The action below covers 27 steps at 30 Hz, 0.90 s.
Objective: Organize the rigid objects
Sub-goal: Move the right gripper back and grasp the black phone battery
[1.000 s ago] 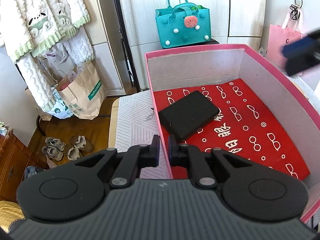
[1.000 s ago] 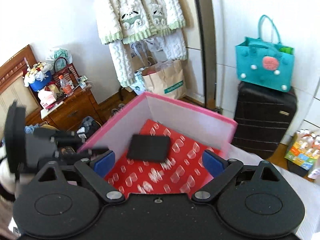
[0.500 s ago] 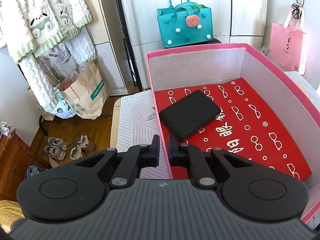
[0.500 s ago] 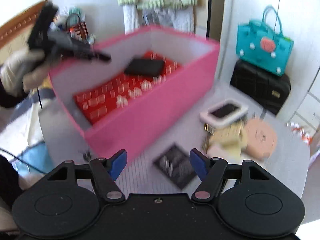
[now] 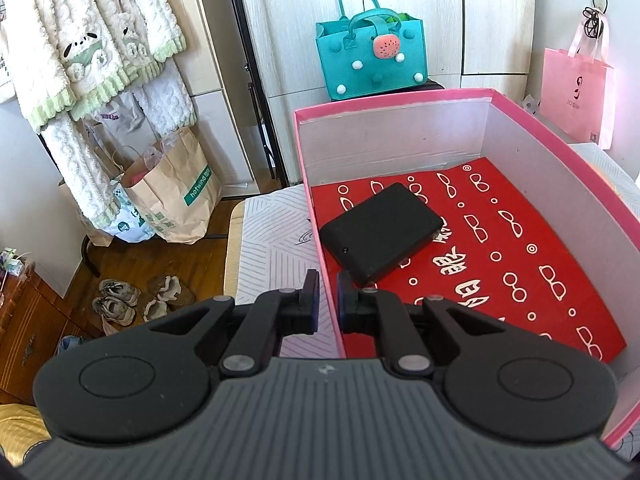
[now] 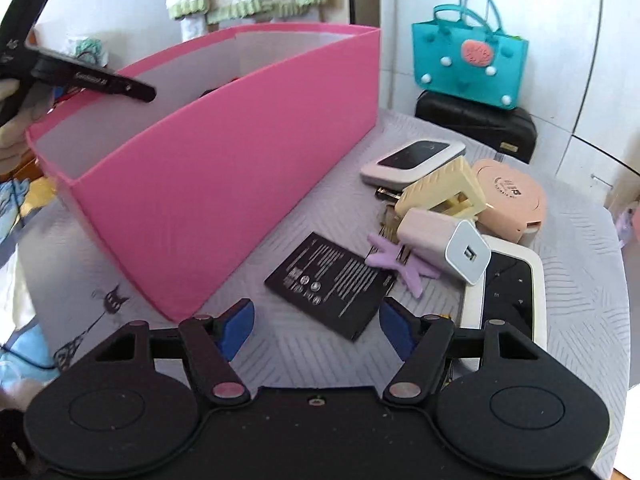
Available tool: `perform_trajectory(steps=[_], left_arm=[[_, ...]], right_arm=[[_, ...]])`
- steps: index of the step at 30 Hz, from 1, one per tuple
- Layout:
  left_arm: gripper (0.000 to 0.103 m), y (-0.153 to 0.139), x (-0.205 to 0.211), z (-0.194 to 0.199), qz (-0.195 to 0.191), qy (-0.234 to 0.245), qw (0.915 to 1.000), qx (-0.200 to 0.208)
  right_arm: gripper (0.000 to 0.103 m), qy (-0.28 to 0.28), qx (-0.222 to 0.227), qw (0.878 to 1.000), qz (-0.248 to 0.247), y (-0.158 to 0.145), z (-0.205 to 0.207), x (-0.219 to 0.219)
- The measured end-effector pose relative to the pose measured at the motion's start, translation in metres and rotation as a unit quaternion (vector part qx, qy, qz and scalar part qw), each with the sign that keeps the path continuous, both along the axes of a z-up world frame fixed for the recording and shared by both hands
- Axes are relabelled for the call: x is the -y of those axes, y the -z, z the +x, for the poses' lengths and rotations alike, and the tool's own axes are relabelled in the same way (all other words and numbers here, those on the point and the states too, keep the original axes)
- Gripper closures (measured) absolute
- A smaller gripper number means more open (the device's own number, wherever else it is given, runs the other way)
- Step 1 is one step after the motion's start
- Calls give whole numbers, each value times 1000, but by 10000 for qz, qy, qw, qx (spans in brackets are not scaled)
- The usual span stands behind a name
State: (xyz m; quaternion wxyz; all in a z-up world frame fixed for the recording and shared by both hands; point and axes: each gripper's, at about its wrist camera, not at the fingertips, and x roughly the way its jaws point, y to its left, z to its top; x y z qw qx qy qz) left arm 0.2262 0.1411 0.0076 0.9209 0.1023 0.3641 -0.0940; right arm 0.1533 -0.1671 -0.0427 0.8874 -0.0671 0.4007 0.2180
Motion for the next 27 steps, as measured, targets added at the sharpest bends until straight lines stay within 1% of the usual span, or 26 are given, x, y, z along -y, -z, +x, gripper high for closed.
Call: perform_trajectory(steps=[1,4,7,10,12,13,14,17,20,22,27], left_arm=[[94,0,0,0,-1,-3,10000,2],[94,0,-1,0,-12,-3,10000,20],[94,0,-2,0,-55,6,10000,45],[94,1,0,-2,9,19,10000,97],[94,1,1,-2,-2,25,10000,92],[94,1,1,-2,-6,21,10000,90],[94,1,0,-2,-6,20,10000,91],[94,1,0,-3,-24,17,10000,89],[94,0,0,-3,-41,9,10000,85],[94,0,0,-3,-43,10,10000,86],[94,0,-1,-3,-56,6,9999,84]], right_arm=[[28,53,44,10000,-8,1,1,-1],[22,100,160,9998,-18,4,5,-5],[19,48,345,9994,50,8,5,-7],[16,24,502,9987,100,12,4,-8],[16,20,560,9984,117,13,4,-8],[18,24,570,9983,126,13,4,-7],[25,49,594,9982,116,12,2,-7],[28,3,505,9987,115,9,0,-3],[28,-74,468,9989,10,7,-5,-3],[28,-129,367,9992,6,6,-9,-1],[29,14,163,9998,-78,2,-13,2]])
